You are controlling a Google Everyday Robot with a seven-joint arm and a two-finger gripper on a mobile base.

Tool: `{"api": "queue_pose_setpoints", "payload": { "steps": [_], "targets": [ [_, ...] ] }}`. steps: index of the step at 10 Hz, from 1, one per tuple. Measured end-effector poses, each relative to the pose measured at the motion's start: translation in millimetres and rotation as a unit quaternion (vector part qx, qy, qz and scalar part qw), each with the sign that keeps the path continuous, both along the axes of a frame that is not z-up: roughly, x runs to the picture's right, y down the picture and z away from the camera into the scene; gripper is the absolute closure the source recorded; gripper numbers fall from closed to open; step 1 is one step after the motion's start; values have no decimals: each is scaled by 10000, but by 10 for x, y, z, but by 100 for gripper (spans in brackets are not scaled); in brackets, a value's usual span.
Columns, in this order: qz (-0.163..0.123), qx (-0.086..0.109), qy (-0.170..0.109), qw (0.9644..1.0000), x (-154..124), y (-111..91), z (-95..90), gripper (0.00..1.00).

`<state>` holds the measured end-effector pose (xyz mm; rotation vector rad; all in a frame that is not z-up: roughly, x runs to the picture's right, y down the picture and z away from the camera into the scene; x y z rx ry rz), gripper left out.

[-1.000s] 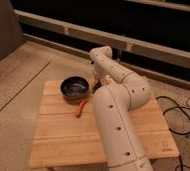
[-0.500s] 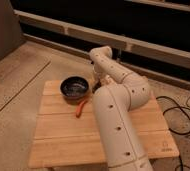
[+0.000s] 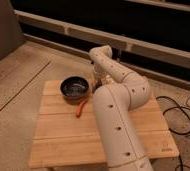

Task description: Place the eraser on the white sponge

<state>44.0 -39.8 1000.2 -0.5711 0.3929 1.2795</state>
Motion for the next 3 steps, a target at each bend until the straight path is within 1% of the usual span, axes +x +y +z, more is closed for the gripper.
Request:
{"api": "queue_pose_setpoints", "payload": {
  "steps": [1, 3],
  "targets": [
    [-15, 78, -44, 10000, -34, -69, -34, 36],
    [-30, 145, -99, 9998, -76, -127, -68, 36]
  ]
}}
